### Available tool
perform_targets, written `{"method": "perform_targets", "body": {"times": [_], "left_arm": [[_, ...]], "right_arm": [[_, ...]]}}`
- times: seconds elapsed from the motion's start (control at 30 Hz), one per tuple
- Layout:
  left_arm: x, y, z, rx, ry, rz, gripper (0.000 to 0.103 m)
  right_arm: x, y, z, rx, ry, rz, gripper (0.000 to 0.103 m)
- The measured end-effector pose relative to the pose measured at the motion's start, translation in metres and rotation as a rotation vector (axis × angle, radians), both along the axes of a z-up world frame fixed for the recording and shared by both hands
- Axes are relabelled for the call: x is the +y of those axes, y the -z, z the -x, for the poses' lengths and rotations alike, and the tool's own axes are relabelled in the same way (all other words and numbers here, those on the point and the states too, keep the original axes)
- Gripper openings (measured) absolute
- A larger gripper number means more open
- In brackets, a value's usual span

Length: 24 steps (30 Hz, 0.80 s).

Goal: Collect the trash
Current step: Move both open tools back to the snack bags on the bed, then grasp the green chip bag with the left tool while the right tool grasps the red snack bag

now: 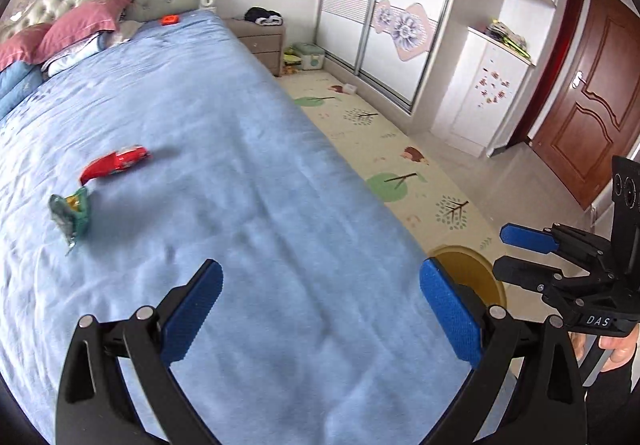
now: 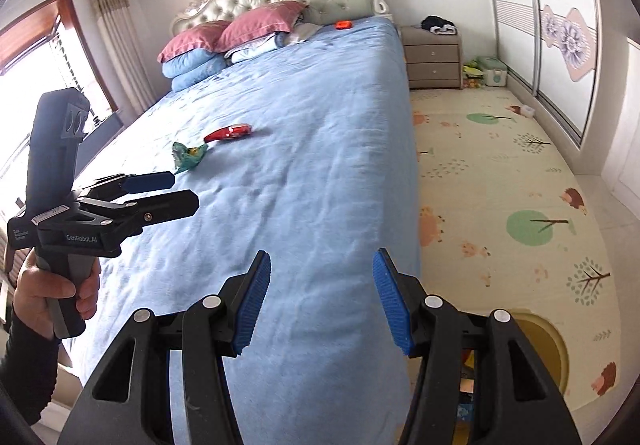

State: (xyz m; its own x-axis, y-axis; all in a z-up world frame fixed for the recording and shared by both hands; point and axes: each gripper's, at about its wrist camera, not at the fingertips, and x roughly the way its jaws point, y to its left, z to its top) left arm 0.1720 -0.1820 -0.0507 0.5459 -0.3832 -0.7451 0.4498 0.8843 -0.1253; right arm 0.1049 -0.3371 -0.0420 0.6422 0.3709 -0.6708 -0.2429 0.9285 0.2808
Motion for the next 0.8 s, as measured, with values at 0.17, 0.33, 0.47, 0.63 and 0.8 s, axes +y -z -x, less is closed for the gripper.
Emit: {"method": "perform_targets", "body": {"times": [0.17, 0.33, 0.47, 0.63, 0.8], "left_arm": [[0.06, -0.005, -0.012, -0.022, -0.102, 0.0, 0.099], [0.102, -0.002, -0.026, -0.019, -0.175, 0.008, 0.099], [0.124, 0.005, -0.04, -0.017, -0.21, -0.002, 0.099], [0.147, 0.021, -0.063, -0.014, -0.272, -0.018, 0.099], [0.179, 0.043, -0.093, 0.018, -0.369, -0.008, 0.099]], "right_arm": [[0.047, 0.002, -0.026, -0.002, -0.081, 0.003, 0.053], [0.084, 0.006, -0.053, 0.006, -0.133, 0.005, 0.053], [0.105, 0.012, -0.072, 0.013, -0.159, 0.007, 0.053], [0.125, 0.022, -0.1, 0.02, -0.171, 0.023, 0.053], [0.142, 0.035, -0.125, 0.035, -0.188, 0.024, 0.053]]}}
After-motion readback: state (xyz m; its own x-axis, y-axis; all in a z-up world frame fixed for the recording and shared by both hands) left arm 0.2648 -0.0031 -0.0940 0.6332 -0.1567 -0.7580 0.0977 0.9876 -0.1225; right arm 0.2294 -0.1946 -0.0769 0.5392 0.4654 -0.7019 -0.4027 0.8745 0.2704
